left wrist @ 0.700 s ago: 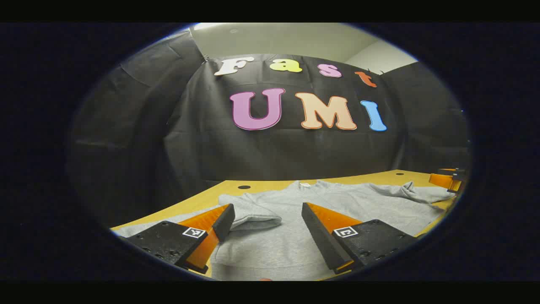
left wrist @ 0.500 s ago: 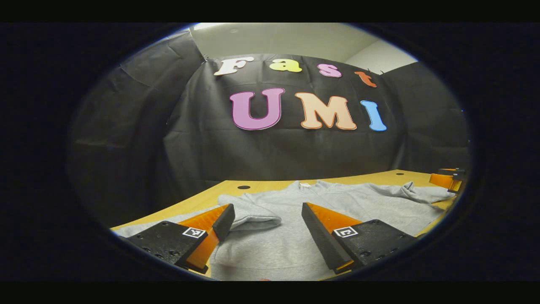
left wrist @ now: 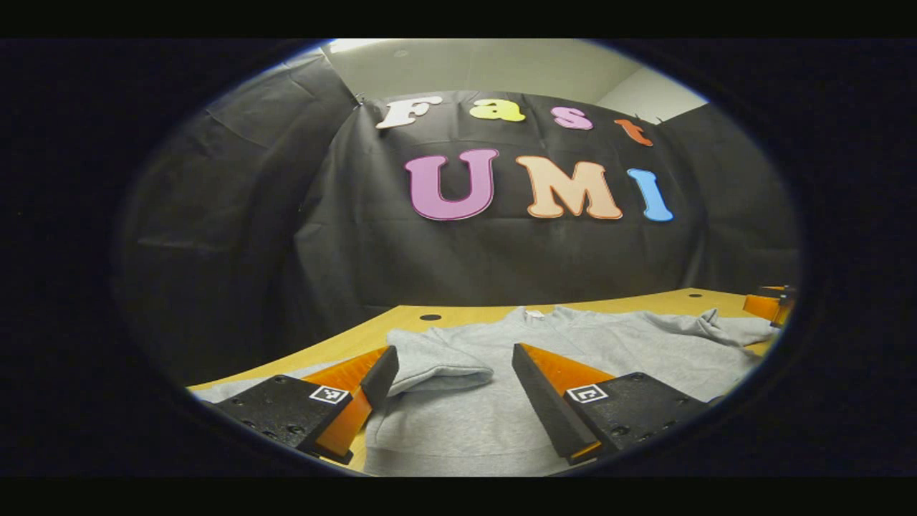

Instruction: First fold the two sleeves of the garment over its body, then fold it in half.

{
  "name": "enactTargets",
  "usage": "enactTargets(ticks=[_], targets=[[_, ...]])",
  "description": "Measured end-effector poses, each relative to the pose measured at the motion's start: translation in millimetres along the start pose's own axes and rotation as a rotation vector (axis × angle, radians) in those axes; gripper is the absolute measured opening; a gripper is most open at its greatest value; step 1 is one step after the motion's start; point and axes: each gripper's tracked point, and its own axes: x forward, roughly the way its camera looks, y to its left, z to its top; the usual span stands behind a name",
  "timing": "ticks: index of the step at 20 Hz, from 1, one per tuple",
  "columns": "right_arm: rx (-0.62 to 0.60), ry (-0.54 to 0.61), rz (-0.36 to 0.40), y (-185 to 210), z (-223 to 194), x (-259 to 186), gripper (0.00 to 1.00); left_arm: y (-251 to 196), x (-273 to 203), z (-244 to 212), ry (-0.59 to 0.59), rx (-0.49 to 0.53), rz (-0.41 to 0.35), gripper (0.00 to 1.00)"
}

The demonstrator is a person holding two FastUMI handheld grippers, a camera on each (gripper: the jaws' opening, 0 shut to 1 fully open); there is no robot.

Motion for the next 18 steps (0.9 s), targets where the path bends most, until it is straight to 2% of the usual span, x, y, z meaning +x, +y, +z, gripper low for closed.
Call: enactTargets(ticks=[6, 9, 12, 16, 18], targets=[[0.001, 0.0, -0.005, -1, 0, 1, 0.98, 0, 1, -1, -0.001, -0.001, 0.001, 0.94], [0.006, 0.118, 0.012, -7, -18, 0, 0.98, 1, 1, 0, 0.0, 0.0, 0.002, 0.94], [-0.009, 0.15, -0.063, -60, 5, -25, 0.98, 2, 0, -1, 0.001, 0.001, 0.006, 0.93], [0.141, 0.251, -0.207, -140, 15, -71, 0.98, 3, 1, 0, 0.001, 0.001, 0.009, 0.93], [0.156, 0.291, -0.303, -179, 9, -90, 0.97, 4, 2, -2, 0.002, 0.003, 0.013, 0.93]])
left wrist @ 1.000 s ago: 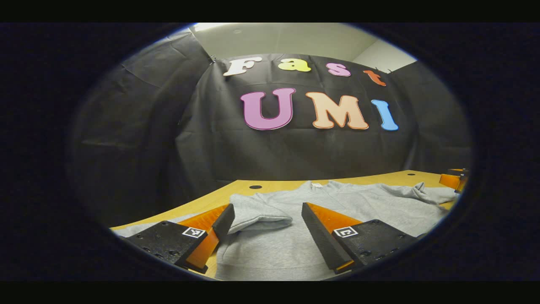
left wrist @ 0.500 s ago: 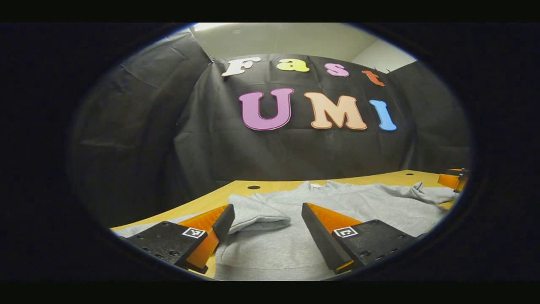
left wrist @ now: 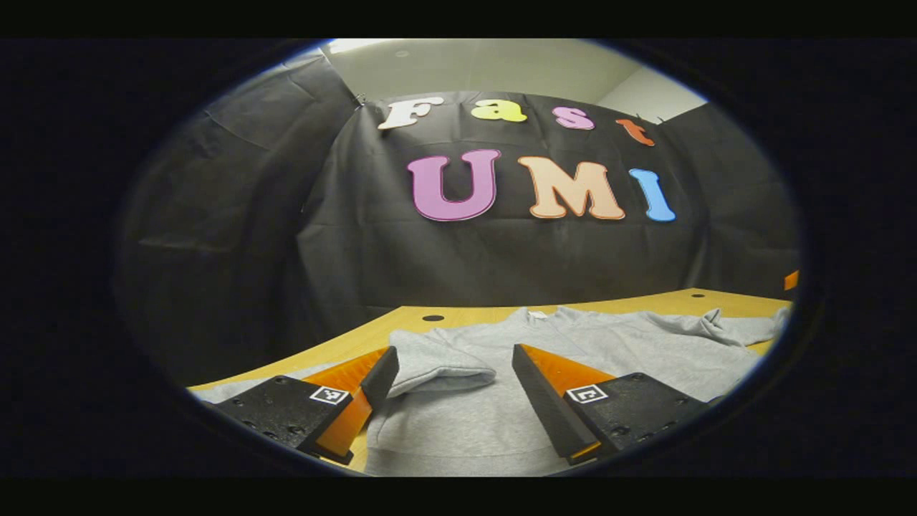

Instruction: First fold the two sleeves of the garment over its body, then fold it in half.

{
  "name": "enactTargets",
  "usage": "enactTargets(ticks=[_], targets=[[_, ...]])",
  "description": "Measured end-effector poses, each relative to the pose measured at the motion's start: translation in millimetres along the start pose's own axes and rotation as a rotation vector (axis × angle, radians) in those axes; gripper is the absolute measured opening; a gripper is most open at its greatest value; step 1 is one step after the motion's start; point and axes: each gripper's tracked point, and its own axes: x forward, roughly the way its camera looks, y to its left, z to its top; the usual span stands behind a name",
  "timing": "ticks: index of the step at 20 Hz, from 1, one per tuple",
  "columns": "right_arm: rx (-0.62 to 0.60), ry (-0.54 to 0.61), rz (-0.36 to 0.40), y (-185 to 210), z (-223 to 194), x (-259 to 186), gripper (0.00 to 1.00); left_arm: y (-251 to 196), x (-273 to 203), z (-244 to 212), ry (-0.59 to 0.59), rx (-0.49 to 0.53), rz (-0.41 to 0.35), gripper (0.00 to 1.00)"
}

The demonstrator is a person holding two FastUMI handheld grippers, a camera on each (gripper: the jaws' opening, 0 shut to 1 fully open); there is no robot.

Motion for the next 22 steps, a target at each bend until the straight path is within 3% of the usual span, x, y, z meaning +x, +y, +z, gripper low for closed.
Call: enactTargets(ticks=[4, 10, 11, 13, 14, 17, 18, 22], targets=[[-0.047, 0.119, -0.148, -58, -34, -6, 0.97, -1, 1, 1, -0.001, -0.001, -0.002, 0.93], [-0.052, 0.276, -0.159, -65, -79, 7, 0.98, 3, 1, 1, 0.0, 0.0, 0.009, 0.93], [-0.066, 0.296, -0.163, -66, -84, 9, 0.92, 2, 1, 0, 0.0, 0.0, 0.009, 0.93], [-0.077, 0.354, -0.17, -66, -97, 9, 0.93, 2, 2, 0, 0.0, 0.0, 0.008, 0.93], [-0.098, 0.334, -0.167, -67, -95, 9, 0.98, 1, 2, 1, -0.001, -0.001, 0.006, 0.94], [-0.113, 0.321, -0.154, -65, -94, 12, 0.99, 2, 2, 0, 0.0, -0.001, 0.006, 0.94], [-0.106, 0.32, -0.155, -67, -96, 12, 0.97, 2, 3, 0, 0.0, -0.001, 0.006, 0.94], [-0.11, 0.311, -0.162, -63, -96, 10, 0.72, 2, 2, 1, 0.0, -0.001, 0.005, 0.93]])
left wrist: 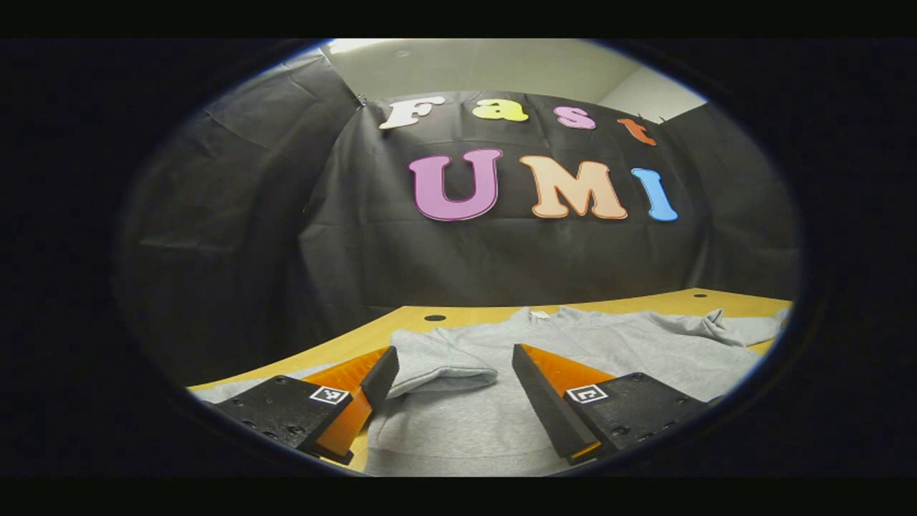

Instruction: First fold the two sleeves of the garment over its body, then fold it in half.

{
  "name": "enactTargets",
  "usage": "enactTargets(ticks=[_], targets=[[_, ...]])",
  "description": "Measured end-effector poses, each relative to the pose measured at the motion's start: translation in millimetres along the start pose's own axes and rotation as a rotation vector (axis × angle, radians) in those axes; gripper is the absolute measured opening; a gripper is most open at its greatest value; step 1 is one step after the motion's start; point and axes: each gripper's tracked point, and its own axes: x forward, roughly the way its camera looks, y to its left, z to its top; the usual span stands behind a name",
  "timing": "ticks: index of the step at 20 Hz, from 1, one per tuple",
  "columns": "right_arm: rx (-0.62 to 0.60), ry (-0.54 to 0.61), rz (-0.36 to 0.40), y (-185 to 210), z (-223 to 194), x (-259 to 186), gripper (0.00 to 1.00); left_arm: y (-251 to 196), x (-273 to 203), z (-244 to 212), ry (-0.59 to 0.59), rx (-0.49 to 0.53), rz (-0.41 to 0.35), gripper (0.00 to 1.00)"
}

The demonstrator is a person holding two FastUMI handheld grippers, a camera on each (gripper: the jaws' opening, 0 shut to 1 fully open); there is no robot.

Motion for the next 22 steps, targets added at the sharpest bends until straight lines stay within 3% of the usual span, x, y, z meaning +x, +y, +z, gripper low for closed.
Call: enactTargets(ticks=[1, 6, 8, 13, 17, 22], targets=[[0.0, 0.006, 0.005, 5, -1, -1, 0.72, 0, 0, -1, 0.0, 0.0, 0.0, 0.94], [0.038, 0.038, 0.032, 19, -2, -3, 0.22, 0, 0, 0, 0.0, 0.0, 0.0, 0.93], [0.074, 0.05, 0.049, 21, -2, -4, 0.12, 0, -1, -1, 0.001, -0.001, 0.0, 0.93], [0.198, 0.013, 0.122, 30, 27, -10, 0.03, 0, 0, -1, 0.001, -0.002, 0.0, 0.94], [0.172, -0.089, 0.175, 50, 92, -18, 0.03, 0, 0, -1, 0.001, -0.002, 0.0, 0.94], [0.089, -0.214, 0.288, 119, 187, -27, 0.03, 0, 1, -2, 0.002, -0.002, 0.0, 0.94]])
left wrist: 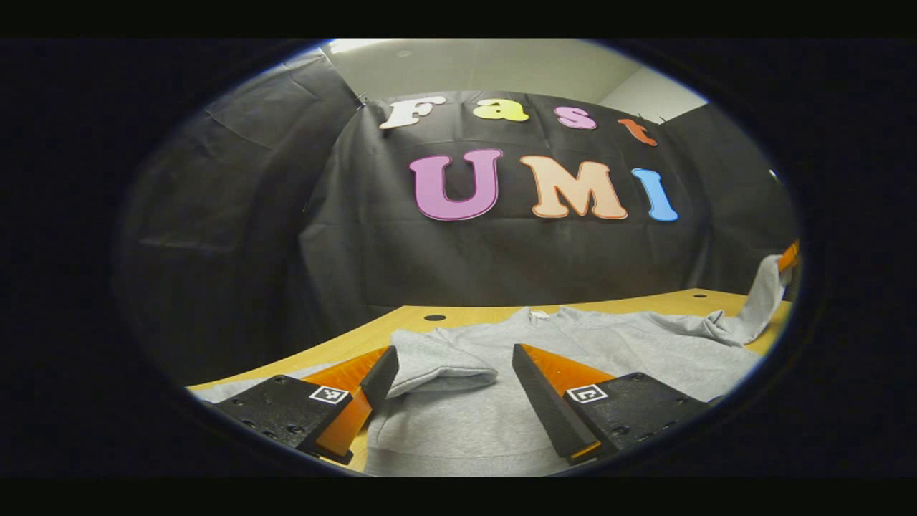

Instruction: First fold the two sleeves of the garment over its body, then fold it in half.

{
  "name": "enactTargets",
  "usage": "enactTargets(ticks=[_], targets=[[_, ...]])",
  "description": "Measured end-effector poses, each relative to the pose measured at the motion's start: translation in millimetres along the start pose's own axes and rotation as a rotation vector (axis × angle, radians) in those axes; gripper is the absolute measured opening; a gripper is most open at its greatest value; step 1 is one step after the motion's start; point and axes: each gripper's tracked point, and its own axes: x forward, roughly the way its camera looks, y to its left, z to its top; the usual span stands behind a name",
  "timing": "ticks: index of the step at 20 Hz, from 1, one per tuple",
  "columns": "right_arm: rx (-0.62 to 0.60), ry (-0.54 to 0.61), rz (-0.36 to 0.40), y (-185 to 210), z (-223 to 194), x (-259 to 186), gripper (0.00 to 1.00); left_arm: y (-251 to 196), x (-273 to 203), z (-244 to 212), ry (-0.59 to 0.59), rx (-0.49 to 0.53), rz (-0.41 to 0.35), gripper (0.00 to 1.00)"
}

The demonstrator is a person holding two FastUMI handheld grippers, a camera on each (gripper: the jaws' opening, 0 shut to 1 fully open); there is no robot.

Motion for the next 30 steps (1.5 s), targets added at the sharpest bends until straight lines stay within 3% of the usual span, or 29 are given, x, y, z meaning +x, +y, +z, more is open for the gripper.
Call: enactTargets(ticks=[5, 9, 13, 19, 23, 28, 30], targets=[[-0.082, -0.051, 0.17, 113, 49, 35, 0.01, 1, 0, 0, -0.001, 0.0, 0.0, 0.94], [-0.111, -0.06, 0.315, 217, 62, 59, 0.03, 1, 0, 0, -0.002, 0.0, -0.001, 0.94], [-0.134, -0.035, 0.441, 322, 46, 81, 0.04, 1, -2, -1, -0.002, 0.0, 0.0, 0.94], [-0.145, 0.065, 0.608, 451, -25, 95, 0.02, 1, 0, 0, -0.001, 0.0, -0.001, 0.94], [-0.169, 0.106, 0.637, 494, -68, 109, 0.03, 1, 0, -1, -0.002, 0.0, 0.0, 0.94], [-0.22, 0.164, 0.62, 503, -110, 123, 0.04, 2, 0, 1, -0.002, 0.0, 0.0, 0.94], [-0.217, 0.169, 0.648, 508, -119, 123, 0.07, 2, -1, 0, -0.001, 0.001, 0.004, 0.94]])
